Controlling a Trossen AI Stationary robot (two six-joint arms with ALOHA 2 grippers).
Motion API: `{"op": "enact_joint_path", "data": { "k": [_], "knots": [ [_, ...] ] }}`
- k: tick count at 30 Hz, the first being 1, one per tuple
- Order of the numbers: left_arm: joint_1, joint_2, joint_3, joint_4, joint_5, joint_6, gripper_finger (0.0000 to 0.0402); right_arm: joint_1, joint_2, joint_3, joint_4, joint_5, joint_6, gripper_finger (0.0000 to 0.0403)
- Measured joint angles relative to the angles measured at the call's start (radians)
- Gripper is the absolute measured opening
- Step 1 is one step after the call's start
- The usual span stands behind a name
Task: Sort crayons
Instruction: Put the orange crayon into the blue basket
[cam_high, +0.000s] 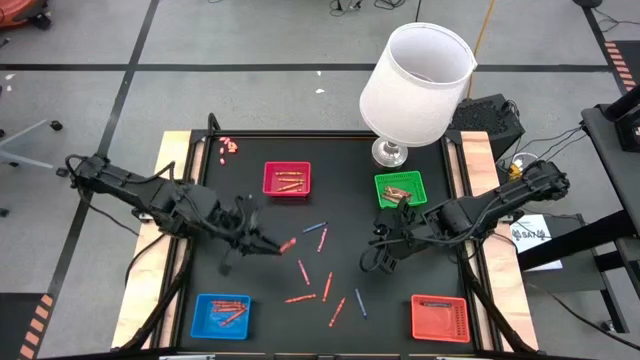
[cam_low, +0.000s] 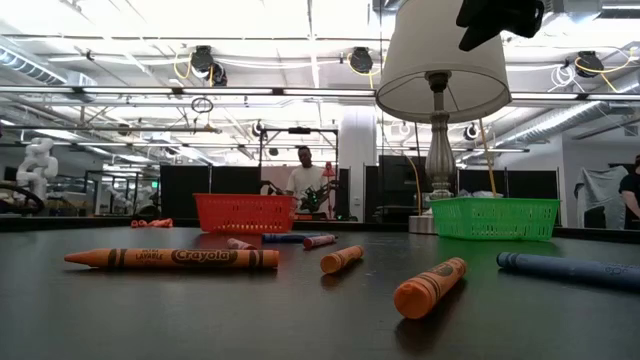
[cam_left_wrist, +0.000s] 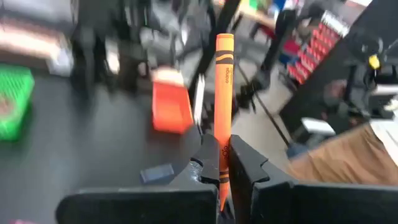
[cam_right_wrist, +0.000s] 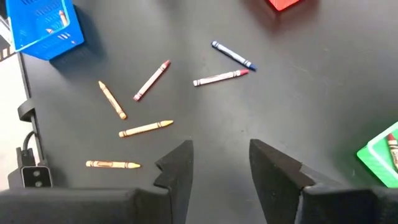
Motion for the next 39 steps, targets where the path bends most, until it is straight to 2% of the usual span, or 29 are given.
{"op": "enact_joint_path", "data": {
  "k": [6, 11, 16, 20, 24, 29, 39],
  "knots": [
    [-0.131, 0.000, 0.000, -0.263, 0.005, -0.190, 0.0006, 0.000, 0.000, 0.000, -0.001, 0.000, -0.020, 0.0144],
    [-0.219, 0.000, 0.000, -0.495, 0.050, -0.314, 0.0006, 0.000, 0.000, 0.000, -0.011, 0.000, -0.037, 0.0144],
    [-0.314, 0.015, 0.000, -0.637, 0.055, -0.429, 0.0006, 0.000, 0.000, 0.000, -0.037, 0.000, -0.043, 0.0144],
    [-0.380, 0.044, 0.000, -0.669, 0.055, -0.498, 0.0006, 0.000, 0.000, 0.000, -0.048, 0.000, -0.043, 0.0144],
    [-0.431, 0.088, 0.000, -0.666, 0.046, -0.503, 0.0006, 0.000, 0.000, 0.000, -0.051, 0.006, -0.044, 0.0144],
    [-0.494, 0.176, 0.000, -0.666, -0.021, -0.501, 0.0006, 0.000, 0.000, 0.000, -0.068, 0.007, -0.044, 0.0144],
    [-0.561, 0.368, 0.000, -0.654, -0.022, -0.548, 0.0006, 0.000, 0.000, 0.000, -0.112, 0.031, -0.051, 0.0144]
  ]
}}
